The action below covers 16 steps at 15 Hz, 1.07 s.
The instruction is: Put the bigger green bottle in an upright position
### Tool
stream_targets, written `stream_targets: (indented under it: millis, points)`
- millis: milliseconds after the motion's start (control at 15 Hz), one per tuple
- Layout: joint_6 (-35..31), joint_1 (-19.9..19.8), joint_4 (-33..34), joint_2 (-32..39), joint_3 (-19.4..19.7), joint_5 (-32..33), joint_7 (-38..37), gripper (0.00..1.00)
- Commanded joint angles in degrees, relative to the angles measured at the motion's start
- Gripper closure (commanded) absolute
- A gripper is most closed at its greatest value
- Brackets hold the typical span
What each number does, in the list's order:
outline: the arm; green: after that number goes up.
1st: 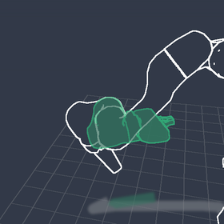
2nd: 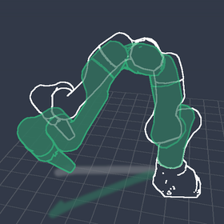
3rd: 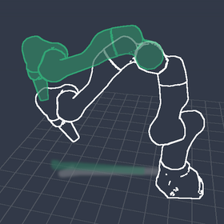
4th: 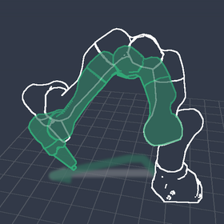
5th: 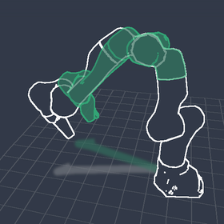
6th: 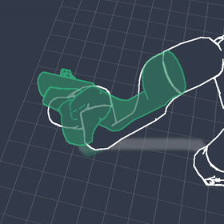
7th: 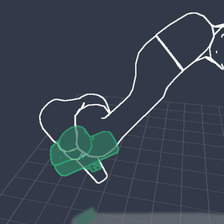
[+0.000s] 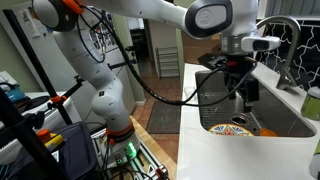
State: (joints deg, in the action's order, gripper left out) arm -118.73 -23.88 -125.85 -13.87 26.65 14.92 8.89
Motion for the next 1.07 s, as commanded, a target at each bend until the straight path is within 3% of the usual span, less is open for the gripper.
stream_targets:
  millis: [0, 467, 533, 1000]
  points:
    - [-6.12, -1.05, 6.90, 8.85, 2.87, 0.48, 7.55, 0.00]
    - [-9.48, -4.57, 16.96, 23.00, 3.41, -4.17, 25.93, 0.00]
    - [-8.83, -3.94, 13.31, 18.23, 2.62, -1.48, 21.05, 0.00]
    - [-8.64, -4.50, 15.74, 20.76, 2.13, -2.66, 21.17, 0.00]
